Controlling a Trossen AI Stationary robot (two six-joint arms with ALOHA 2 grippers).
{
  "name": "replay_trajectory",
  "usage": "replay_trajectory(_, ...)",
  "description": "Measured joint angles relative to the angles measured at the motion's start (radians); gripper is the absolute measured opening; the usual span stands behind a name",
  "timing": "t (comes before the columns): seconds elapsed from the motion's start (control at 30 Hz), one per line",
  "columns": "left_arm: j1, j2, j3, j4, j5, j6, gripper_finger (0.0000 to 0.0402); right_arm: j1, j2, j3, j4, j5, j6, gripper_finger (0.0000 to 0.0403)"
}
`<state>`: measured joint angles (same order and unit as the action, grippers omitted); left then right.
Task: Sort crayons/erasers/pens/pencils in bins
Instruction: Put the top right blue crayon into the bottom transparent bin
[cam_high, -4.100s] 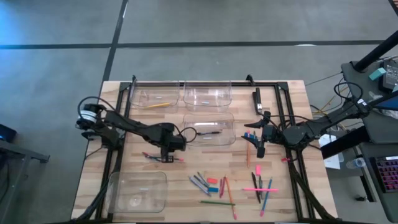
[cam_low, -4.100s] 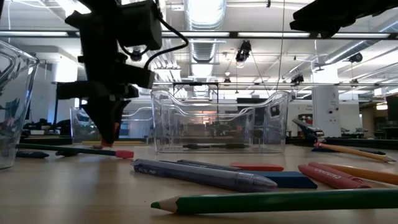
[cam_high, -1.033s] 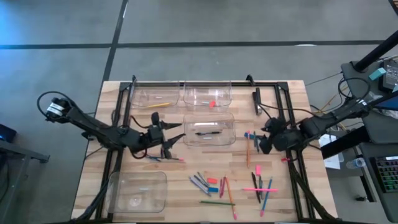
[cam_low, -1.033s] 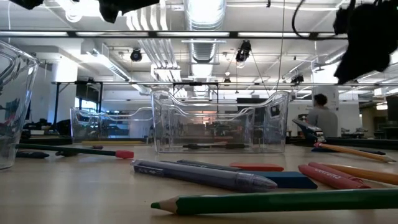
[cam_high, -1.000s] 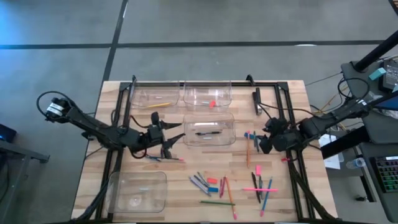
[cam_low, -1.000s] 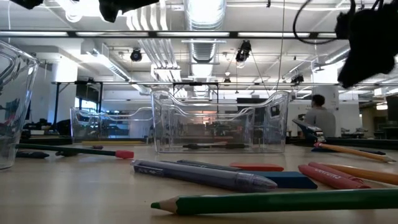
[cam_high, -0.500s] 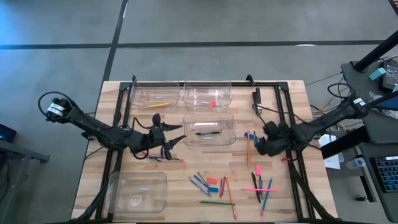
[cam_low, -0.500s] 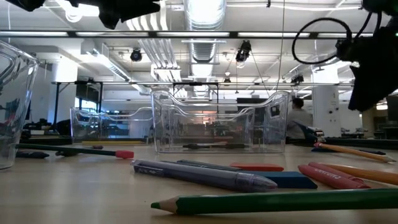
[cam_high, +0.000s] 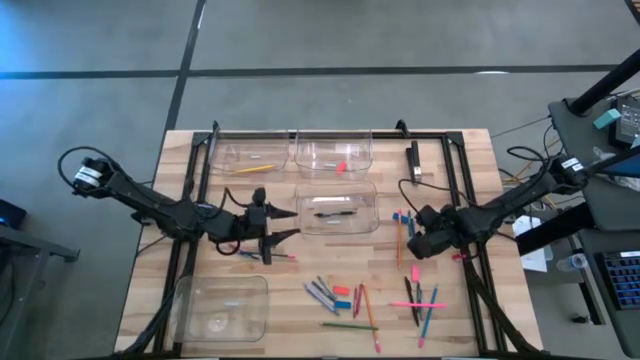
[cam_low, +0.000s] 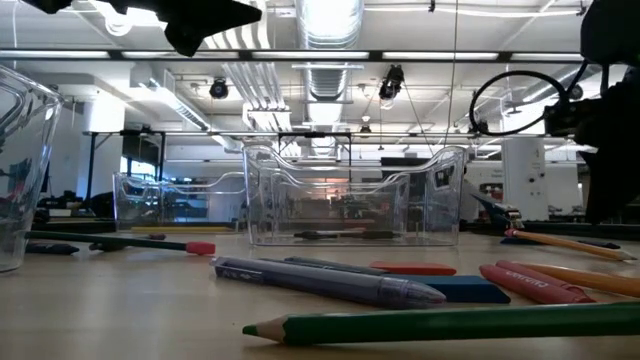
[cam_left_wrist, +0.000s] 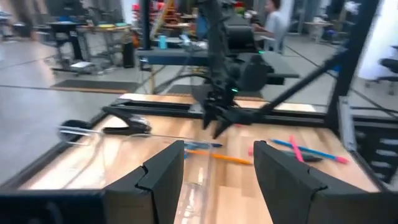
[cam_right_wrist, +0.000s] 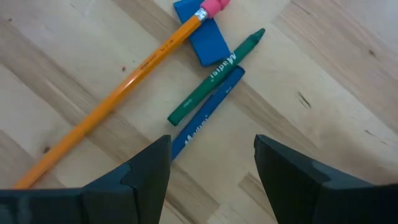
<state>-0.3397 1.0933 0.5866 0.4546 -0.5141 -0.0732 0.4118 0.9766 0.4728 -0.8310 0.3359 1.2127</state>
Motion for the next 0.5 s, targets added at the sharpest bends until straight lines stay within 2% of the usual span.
replay_trajectory(0.5, 0.004, 0.000, -0.003, -0.002, -0.019, 0.001, 0.0178, 0.001, 0.060, -0.112, 0.166, 0.007, 0.011, 0.0219)
